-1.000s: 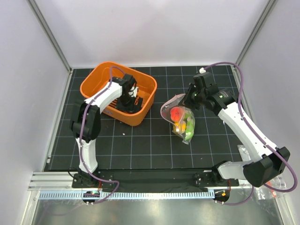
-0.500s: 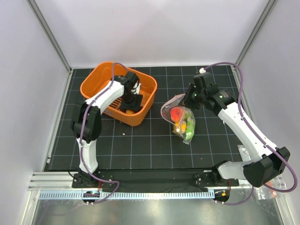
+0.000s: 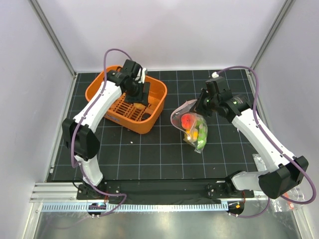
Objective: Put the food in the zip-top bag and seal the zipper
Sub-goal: Pick up the fake fruit from the bin.
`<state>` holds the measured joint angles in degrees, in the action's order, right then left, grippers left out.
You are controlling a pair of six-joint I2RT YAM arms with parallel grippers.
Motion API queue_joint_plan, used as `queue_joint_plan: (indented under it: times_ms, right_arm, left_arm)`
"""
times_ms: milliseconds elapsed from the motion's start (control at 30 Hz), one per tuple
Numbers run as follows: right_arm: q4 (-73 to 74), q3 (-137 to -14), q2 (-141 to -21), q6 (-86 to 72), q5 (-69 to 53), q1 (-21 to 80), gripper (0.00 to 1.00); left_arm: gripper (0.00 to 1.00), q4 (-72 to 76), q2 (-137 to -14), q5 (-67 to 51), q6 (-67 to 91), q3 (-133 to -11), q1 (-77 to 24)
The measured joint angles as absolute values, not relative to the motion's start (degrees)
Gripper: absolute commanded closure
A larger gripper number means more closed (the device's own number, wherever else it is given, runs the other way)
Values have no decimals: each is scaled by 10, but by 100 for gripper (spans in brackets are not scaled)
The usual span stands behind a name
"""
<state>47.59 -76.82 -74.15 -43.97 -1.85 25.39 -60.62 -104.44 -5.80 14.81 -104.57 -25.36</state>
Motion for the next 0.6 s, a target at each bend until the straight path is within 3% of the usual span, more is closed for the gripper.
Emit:
queue_joint_plan:
  times_ms: [400,600]
  right_arm:
    - [476,-768,-743,-440,-25,254,99]
    - [476,-775,-747,-439,-27,254,99]
  left_arm:
    - [88,-511,-960,-212,209,-1051,-261]
    - [90,-403,-925,-266,282,-1025,-328]
